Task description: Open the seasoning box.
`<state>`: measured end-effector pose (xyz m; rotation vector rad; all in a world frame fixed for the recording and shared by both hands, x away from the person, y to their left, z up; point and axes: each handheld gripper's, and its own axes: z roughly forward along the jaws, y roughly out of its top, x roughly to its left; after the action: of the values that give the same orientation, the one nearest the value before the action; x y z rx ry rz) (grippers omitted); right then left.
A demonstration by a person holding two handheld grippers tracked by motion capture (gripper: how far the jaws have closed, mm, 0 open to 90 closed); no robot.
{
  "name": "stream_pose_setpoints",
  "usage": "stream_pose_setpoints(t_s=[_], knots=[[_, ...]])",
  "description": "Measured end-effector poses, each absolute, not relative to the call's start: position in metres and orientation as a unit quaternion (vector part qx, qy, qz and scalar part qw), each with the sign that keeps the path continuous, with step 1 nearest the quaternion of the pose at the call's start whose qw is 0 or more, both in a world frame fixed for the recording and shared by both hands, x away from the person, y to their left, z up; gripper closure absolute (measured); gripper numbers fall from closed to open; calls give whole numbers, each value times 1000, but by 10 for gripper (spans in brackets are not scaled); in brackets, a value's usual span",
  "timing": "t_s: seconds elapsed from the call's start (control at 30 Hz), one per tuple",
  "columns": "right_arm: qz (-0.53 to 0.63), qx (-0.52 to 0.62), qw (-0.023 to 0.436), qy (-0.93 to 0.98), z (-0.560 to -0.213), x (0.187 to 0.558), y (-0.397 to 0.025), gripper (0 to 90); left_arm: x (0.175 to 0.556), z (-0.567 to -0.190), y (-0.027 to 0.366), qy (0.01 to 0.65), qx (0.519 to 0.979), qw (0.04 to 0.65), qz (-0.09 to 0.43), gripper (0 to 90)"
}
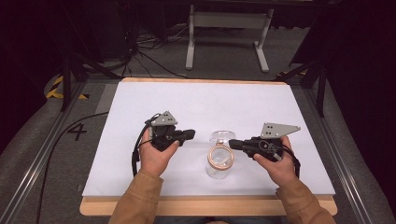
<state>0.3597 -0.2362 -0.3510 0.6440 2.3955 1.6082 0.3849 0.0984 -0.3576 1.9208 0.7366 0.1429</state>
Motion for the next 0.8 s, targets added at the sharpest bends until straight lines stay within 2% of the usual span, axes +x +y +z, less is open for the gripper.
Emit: stream_pose_setpoints(t_s=[0.37, 0.8], knots=[[539, 239, 86, 803, -360, 386, -241, 900, 373, -361, 126, 336, 788, 511, 74, 874], [541, 227, 91, 805, -347, 378, -243, 900, 374, -358, 125, 324, 796, 506, 74, 850]])
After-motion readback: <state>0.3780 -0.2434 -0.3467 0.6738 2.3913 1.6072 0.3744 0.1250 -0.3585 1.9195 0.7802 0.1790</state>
